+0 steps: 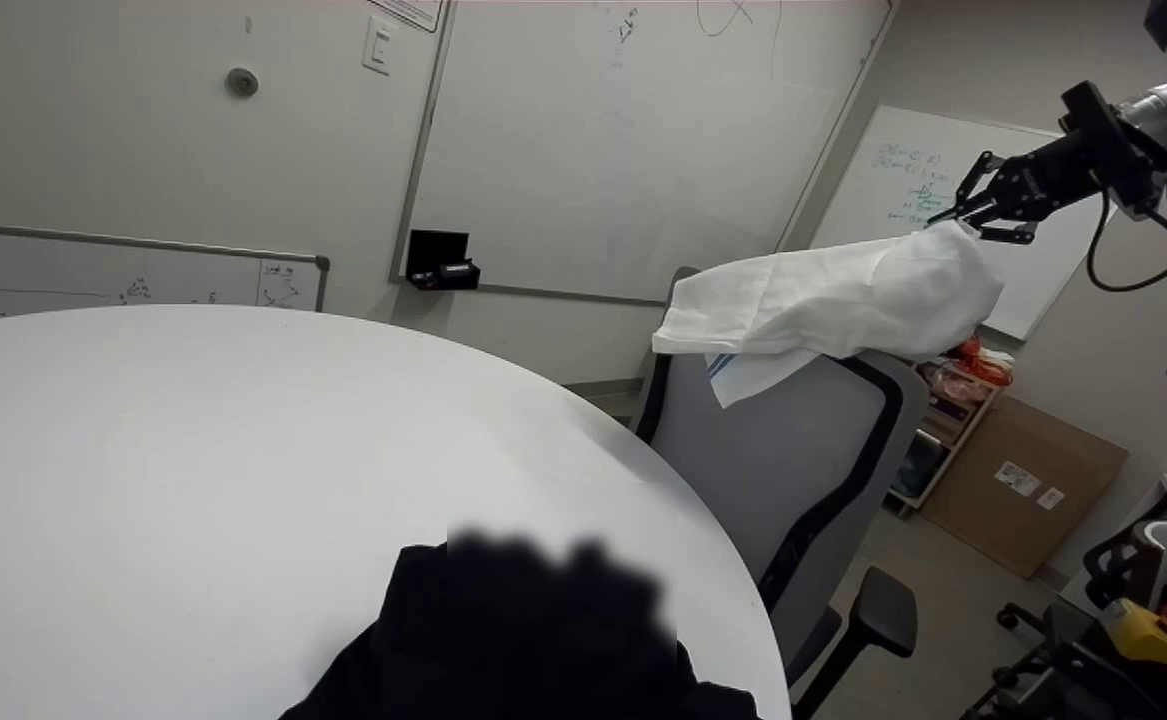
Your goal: Hang the white towel on the backrest of the grey chair
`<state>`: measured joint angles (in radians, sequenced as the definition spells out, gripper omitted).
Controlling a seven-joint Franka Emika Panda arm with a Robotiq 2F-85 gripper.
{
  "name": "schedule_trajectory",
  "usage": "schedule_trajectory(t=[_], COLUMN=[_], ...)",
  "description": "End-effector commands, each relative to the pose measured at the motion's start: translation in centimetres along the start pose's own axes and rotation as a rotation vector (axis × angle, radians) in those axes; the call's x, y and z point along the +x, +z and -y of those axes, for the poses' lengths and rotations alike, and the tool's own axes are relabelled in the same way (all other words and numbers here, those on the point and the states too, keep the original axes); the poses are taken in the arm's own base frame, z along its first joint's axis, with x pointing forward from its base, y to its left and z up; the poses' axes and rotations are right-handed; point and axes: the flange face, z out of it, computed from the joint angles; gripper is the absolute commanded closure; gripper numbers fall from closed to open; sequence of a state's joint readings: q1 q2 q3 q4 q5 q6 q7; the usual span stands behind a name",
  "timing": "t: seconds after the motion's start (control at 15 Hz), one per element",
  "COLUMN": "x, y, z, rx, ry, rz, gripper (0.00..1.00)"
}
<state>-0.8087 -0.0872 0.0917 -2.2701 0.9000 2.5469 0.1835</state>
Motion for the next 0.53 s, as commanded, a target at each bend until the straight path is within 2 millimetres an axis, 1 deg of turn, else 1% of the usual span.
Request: schedule_trajectory(t=[0.0, 0.27, 0.47], x=[0.9, 2.5, 4.2], y=[3.0, 7.3, 9.7], z=[0.9, 0.9, 0.8], rx=[-0.071, -0.152, -0.202], ry=[0.035, 0.097, 0.163], rz=[-0.033, -0.096, -0.145], gripper=[0.98, 0.98, 0.98])
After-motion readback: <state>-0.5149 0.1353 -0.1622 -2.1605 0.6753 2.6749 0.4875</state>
